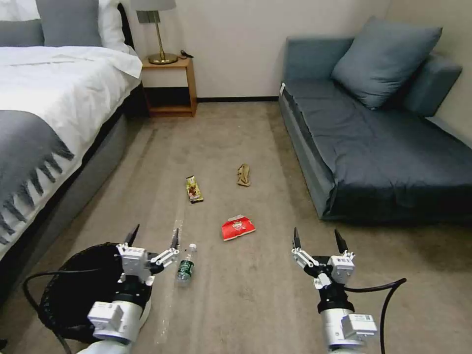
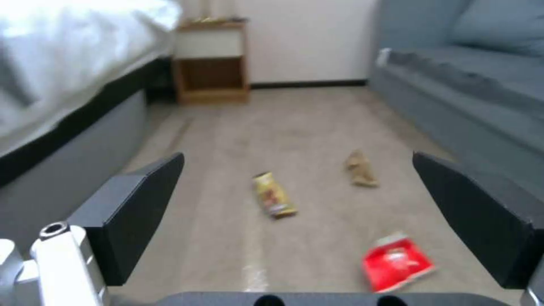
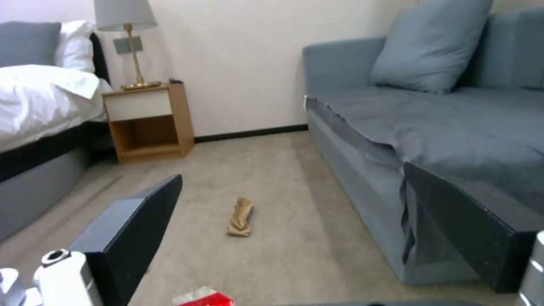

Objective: Pick up the trash bin, then pick up the garbage on the floor and place it into the trash bin.

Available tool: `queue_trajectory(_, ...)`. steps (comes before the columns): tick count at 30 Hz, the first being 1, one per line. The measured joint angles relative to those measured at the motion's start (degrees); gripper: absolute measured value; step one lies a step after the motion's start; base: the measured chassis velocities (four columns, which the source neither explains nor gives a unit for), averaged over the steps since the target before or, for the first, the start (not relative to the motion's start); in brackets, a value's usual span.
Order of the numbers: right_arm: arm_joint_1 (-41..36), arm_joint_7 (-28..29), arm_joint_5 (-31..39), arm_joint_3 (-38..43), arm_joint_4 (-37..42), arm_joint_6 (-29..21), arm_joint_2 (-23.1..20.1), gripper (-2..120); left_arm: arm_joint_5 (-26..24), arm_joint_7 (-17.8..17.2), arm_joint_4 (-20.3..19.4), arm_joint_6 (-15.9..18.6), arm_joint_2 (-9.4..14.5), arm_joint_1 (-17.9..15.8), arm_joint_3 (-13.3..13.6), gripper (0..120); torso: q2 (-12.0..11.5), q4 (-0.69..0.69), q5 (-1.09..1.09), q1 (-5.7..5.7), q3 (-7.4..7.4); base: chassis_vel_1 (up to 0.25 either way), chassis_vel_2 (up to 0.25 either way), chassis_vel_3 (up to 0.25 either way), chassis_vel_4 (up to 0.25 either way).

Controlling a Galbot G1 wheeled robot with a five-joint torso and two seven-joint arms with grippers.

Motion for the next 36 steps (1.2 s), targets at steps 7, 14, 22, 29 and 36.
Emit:
queue_trajectory(7, 1.00, 0.41, 1.62, 0.72, -1.73, -0.17, -0.97, 100, -11.15, 0.70, 4.52, 7.82, 5.38, 0.84, -16.20, 100, 0.00, 0.00, -0.01, 0.00, 0.00, 0.000, 0.000, 0.000, 0.000)
queue_trajectory(14, 2.54, 0.83, 2.77, 0.86, -3.15, -0.58, -1.45, 100, -15.57, 3.81, 10.48, 19.42, 11.19, 0.09, -27.50, 100, 0.00, 0.00, 0.01, 0.00, 0.00, 0.000, 0.000, 0.000, 0.000)
queue_trajectory(22, 4.10, 1.22, 3.84, 0.96, -3.96, -1.34, -1.71, 100, -17.13, 11.25, 17.61, 33.81, 17.02, -1.13, -29.47, 100, 0.00, 0.00, 0.00, 0.00, 0.00, 0.000, 0.000, 0.000, 0.000)
queue_trajectory(29, 4.16, 1.40, 4.69, 1.70, -4.15, -1.44, -1.82, 100, -16.12, 14.02, 21.20, 36.70, 18.15, -2.60, -27.57, 100, 0.00, 0.00, 0.01, 0.00, 0.00, 0.000, 0.000, 0.000, 0.000)
queue_trajectory(36, 3.44, 1.66, 4.98, 1.90, -4.20, -1.44, -1.65, 100, -16.64, 13.90, 24.59, 39.17, 19.05, -5.19, -23.51, 100, 0.00, -0.01, 0.01, 0.00, 0.00, 0.000, 0.000, 0.000, 0.000)
